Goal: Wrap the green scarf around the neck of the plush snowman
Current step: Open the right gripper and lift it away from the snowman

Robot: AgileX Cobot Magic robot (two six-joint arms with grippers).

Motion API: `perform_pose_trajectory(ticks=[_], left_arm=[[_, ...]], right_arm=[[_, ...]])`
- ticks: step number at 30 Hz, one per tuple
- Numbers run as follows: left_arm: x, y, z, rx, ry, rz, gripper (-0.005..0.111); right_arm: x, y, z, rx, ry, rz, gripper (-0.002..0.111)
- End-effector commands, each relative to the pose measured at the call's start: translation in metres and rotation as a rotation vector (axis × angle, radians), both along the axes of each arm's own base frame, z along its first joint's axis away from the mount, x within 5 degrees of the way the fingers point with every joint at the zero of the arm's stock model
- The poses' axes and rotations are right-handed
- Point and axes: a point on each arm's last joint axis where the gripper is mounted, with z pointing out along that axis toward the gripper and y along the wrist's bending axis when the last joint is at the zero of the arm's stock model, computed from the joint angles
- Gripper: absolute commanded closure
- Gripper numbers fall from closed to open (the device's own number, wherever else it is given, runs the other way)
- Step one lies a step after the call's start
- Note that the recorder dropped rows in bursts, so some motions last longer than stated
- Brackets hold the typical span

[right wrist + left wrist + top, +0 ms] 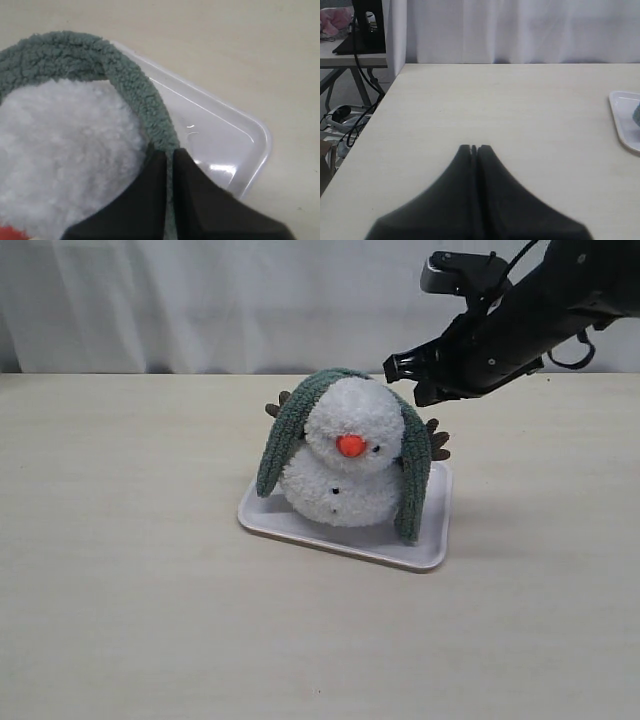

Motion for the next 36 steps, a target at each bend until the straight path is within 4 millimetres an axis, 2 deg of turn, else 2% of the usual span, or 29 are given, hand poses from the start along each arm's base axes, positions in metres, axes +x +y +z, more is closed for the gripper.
perform_pose_trajectory(ticks=[1, 5, 8, 15, 22, 24, 29, 33, 36], left_arm=[[0.000, 0.000, 0.000, -0.001, -0.014, 0.006, 0.107], [0.000, 0.000, 0.000, -0.001, -0.014, 0.006, 0.107], [0.000, 0.000, 0.000, -0.001, -0.014, 0.006, 0.107], [0.000, 0.000, 0.000, -0.001, -0.014, 0.006, 0.107], [0.000, 0.000, 0.000, -0.001, -0.014, 0.006, 0.107], [0.000, 0.000, 0.000, -0.001, -0.014, 0.006, 0.107], [0.000, 0.000, 0.000, -0.001, -0.014, 0.006, 0.107], [0.000, 0.000, 0.000, -0.001, -0.014, 0.006, 0.107], [0.000, 0.000, 0.000, -0.001, -0.014, 0.006, 0.107]], right_arm=[[0.010, -0.001, -0.024, -0.013, 0.020, -0.009, 0.104], [0.015, 0.000, -0.041, -0.024, 0.059, -0.009, 0.104], [0.016, 0.003, -0.048, -0.022, 0.075, 0.006, 0.104], [0.012, 0.016, -0.045, 0.110, 0.099, 0.078, 0.104], [0.008, 0.018, -0.046, 0.118, 0.131, 0.121, 0.104], [0.007, 0.018, -0.042, 0.120, 0.125, 0.123, 0.104], [-0.003, 0.010, -0.010, 0.048, 0.039, 0.162, 0.104], [-0.017, 0.006, 0.014, 0.018, 0.019, 0.195, 0.091], [-0.029, 0.005, 0.043, 0.061, -0.056, 0.200, 0.072]])
